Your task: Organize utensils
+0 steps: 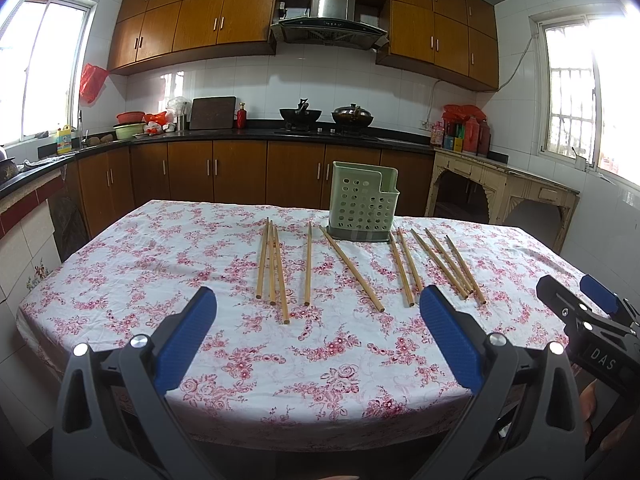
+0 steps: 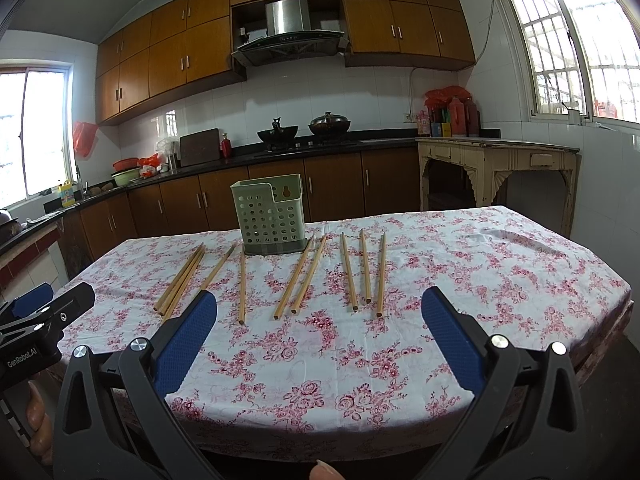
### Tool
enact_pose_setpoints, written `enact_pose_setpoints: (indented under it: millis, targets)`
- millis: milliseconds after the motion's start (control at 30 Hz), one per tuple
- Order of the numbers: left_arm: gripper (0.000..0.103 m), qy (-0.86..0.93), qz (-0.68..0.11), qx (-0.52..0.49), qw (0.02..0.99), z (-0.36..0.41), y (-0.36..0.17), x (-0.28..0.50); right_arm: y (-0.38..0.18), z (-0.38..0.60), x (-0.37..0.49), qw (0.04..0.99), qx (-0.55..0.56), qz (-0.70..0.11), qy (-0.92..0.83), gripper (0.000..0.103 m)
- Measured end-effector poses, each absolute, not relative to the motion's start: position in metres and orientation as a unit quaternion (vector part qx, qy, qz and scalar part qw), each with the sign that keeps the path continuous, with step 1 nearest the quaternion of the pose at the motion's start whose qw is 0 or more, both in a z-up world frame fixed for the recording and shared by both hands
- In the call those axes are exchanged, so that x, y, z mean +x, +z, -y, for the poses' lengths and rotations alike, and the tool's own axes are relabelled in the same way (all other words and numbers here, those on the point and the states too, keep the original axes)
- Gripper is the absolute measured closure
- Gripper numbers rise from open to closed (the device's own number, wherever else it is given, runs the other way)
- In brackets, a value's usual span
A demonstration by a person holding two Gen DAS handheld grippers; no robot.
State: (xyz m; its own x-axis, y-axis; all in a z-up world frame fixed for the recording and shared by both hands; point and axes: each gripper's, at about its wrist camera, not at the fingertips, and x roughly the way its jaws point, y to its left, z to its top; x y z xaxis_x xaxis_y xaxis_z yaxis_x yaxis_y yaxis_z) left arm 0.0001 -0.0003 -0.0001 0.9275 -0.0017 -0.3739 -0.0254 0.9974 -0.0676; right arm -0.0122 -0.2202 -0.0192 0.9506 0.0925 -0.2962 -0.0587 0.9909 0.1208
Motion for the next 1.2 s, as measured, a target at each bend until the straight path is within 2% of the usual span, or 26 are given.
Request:
enact_pose_setpoints:
  millis: [867, 1033, 1200]
  targets:
    - [0.004, 0.012, -0.202, -0.031, 0.979, 0.005, -0.003, 0.006, -0.025, 0.22, -0.009, 0.985, 0.057, -0.161, 0.033, 0.002]
    - [0.004, 0.004, -0.235, -0.044, 0.971, -0.007, -0.012, 0.03, -0.032, 0.229, 0.015, 0.98, 0.064, -0.189, 0.018, 0.002]
    - [0.004, 0.016, -0.281, -0.059, 0.958, -0.033, -0.017, 0.078, -0.032, 0.249, 0.072, 0.963, 0.078, -0.256, -0.016, 0.002]
